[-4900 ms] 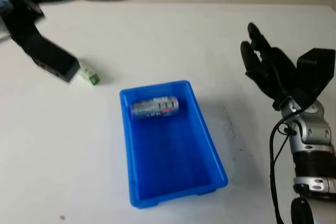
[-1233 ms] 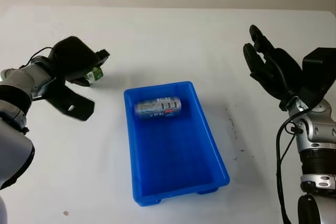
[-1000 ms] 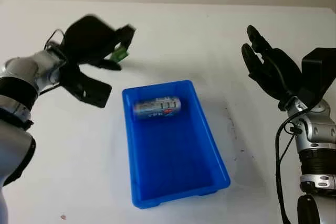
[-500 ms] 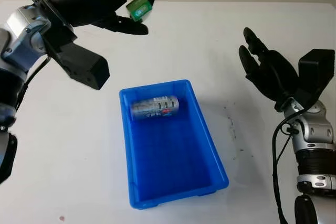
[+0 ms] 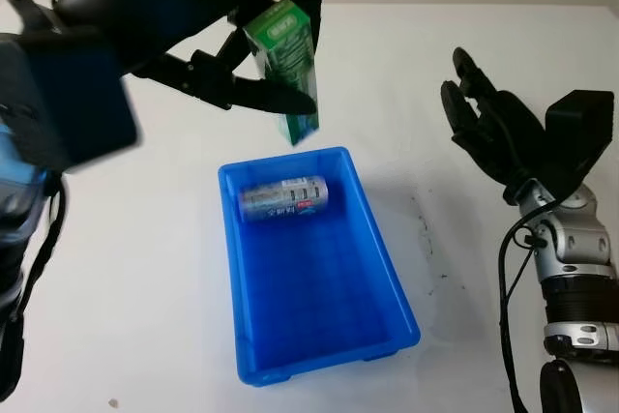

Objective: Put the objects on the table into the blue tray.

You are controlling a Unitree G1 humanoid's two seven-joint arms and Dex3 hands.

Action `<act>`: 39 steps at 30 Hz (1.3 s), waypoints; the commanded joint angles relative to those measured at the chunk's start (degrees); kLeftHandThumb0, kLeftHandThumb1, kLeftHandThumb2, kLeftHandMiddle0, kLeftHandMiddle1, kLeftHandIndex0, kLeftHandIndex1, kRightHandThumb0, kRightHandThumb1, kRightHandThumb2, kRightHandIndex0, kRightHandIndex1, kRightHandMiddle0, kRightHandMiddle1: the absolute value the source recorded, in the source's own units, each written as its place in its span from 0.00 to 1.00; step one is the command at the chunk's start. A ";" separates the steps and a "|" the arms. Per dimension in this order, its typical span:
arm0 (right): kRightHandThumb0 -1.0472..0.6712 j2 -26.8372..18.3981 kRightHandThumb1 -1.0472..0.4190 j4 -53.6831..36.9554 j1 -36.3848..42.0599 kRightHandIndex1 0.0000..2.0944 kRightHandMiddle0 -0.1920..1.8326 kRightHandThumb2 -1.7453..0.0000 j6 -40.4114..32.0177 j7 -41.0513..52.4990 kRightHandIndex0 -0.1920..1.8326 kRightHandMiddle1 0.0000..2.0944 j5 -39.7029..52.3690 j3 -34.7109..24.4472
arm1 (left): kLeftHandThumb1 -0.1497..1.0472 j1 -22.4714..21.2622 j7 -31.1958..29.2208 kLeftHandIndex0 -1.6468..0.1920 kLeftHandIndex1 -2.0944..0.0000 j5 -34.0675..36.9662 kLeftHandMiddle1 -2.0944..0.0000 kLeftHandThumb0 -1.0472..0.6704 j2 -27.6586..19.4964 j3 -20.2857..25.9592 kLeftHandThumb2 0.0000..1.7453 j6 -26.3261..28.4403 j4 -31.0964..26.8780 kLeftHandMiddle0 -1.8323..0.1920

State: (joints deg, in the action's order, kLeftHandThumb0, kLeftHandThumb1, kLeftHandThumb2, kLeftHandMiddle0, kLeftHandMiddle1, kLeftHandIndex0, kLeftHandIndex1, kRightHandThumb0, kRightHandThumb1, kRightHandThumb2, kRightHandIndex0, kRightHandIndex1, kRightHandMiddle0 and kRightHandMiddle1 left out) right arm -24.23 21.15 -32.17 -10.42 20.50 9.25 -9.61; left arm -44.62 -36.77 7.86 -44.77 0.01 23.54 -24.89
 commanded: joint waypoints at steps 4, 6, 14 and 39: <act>0.27 0.37 0.00 -1.67 0.29 0.00 0.00 0.65 -0.20 0.30 0.00 0.00 0.38 -0.03 | 1.00 1.50 -2.18 0.66 0.00 4.80 0.00 0.34 -1.23 1.34 0.21 12.36 -4.20 0.49; 0.26 0.26 0.00 -1.76 0.36 0.00 0.00 0.65 -0.06 0.34 0.00 0.00 0.29 -0.07 | 1.00 1.72 -2.21 0.64 0.00 5.57 0.00 0.34 -1.19 0.97 0.21 15.87 -4.08 0.48; 0.26 0.13 0.00 -2.09 0.56 0.00 0.00 0.66 -0.06 0.18 0.00 0.00 0.15 -0.21 | 1.00 0.64 -8.09 0.94 0.40 -1.05 0.40 0.25 -6.03 -8.55 0.25 15.54 0.13 0.79; 0.30 1.91 0.00 -1.68 0.48 0.00 0.00 0.68 -0.75 0.73 0.00 0.00 1.69 -0.47 | 1.00 -1.15 13.48 1.00 1.00 1.61 1.00 0.12 14.46 9.55 0.37 8.78 13.48 1.00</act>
State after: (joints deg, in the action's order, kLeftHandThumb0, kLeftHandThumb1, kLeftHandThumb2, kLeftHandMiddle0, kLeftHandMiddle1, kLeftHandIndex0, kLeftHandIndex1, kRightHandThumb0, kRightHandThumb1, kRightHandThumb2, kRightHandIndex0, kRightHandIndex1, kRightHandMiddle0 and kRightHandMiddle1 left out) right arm -22.68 19.87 -31.53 -11.54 21.51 10.50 -9.58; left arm -46.55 -25.22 9.00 -31.51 6.45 33.41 -12.69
